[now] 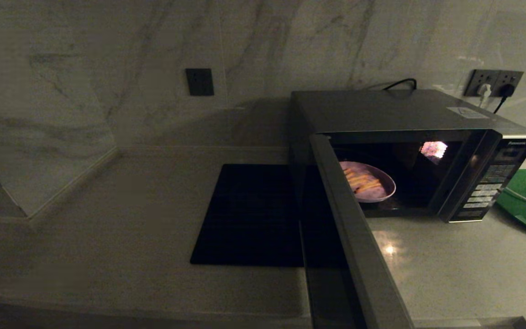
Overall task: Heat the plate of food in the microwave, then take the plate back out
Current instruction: Close the microwave oven
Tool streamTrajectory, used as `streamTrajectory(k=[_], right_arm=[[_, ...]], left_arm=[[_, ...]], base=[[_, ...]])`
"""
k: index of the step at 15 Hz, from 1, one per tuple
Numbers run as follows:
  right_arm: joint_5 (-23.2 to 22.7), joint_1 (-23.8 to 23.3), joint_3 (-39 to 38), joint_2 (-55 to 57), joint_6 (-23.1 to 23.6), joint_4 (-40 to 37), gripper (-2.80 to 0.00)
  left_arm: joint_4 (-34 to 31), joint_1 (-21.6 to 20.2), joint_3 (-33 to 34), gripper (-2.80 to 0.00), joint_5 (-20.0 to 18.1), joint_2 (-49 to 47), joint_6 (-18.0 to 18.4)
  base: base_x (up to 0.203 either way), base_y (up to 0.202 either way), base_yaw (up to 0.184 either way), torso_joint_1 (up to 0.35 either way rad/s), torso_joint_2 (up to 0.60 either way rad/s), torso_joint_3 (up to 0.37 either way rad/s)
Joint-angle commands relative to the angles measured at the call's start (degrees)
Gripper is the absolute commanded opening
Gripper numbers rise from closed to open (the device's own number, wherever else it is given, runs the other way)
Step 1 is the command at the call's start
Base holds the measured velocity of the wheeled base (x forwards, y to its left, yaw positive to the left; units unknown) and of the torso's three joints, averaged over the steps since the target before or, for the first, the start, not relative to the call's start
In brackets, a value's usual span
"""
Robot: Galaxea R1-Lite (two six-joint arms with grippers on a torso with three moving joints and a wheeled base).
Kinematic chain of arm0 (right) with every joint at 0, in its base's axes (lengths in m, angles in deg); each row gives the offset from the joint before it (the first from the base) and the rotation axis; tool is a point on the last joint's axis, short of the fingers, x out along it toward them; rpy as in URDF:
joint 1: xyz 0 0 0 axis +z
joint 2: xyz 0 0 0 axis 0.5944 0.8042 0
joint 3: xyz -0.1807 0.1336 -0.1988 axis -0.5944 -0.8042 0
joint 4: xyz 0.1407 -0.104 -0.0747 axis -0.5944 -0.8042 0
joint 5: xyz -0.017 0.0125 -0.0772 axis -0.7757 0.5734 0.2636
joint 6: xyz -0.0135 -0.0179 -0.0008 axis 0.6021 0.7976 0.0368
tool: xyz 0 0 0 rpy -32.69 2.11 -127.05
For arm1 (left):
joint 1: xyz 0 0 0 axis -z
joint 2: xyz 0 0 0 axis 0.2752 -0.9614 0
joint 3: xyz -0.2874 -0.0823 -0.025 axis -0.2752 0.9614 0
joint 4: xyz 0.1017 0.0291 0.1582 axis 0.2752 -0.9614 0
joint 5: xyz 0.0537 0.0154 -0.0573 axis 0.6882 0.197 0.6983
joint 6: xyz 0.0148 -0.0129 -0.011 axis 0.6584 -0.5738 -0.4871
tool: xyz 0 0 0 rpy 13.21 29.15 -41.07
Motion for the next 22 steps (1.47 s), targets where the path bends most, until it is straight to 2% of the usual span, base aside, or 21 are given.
streamTrajectory(k=[1,3,4,6,8,10,14,17,19,22], right_arm=[[5.61,6.44,0.1,3.77,-0.25,-0.46,-2.8],[11.49,12.24,0.14,5.03,-0.22,1.03,-2.8],[13.1,15.0,0.18,5.46,-0.25,4.32,-2.8],[14.56,19.12,0.21,7.15,-0.26,10.84,-2.8],[16.33,22.36,0.21,9.1,-0.27,13.8,-2.8],[23.01,26.39,0.06,10.62,-0.34,17.72,-2.8],[32.89,36.9,-1.27,13.04,-2.23,23.63,-2.8],[43.31,43.53,-6.4,14.75,-3.46,31.1,-2.8],[45.4,46.95,-7.36,15.75,-3.49,32.21,-2.8],[45.38,49.36,-11.37,16.03,-4.08,32.25,-2.8]], left_arm=[[0.0,0.0,0.01,-2.8,0.03,0.0,-0.05],[0.0,0.0,0.01,-2.8,0.03,0.0,-0.05],[0.0,0.0,0.01,-2.8,0.03,0.0,-0.05],[0.0,0.0,0.01,-2.8,0.03,0.0,-0.05],[0.0,0.0,0.01,-2.8,0.03,0.0,-0.05],[0.0,0.0,0.01,-2.8,0.03,0.0,-0.05],[0.0,0.0,0.01,-2.8,0.03,0.0,-0.05],[0.0,0.0,0.01,-2.8,0.03,0.0,-0.05],[0.0,0.0,0.01,-2.8,0.03,0.0,-0.05],[0.0,0.0,0.01,-2.8,0.03,0.0,-0.05]], base=[[0.0,0.0,0.0,0.0,0.0,0.0],[0.0,0.0,0.0,0.0,0.0,0.0],[0.0,0.0,0.0,0.0,0.0,0.0],[0.0,0.0,0.0,0.0,0.0,0.0],[0.0,0.0,0.0,0.0,0.0,0.0],[0.0,0.0,0.0,0.0,0.0,0.0],[0.0,0.0,0.0,0.0,0.0,0.0],[0.0,0.0,0.0,0.0,0.0,0.0],[0.0,0.0,0.0,0.0,0.0,0.0],[0.0,0.0,0.0,0.0,0.0,0.0]])
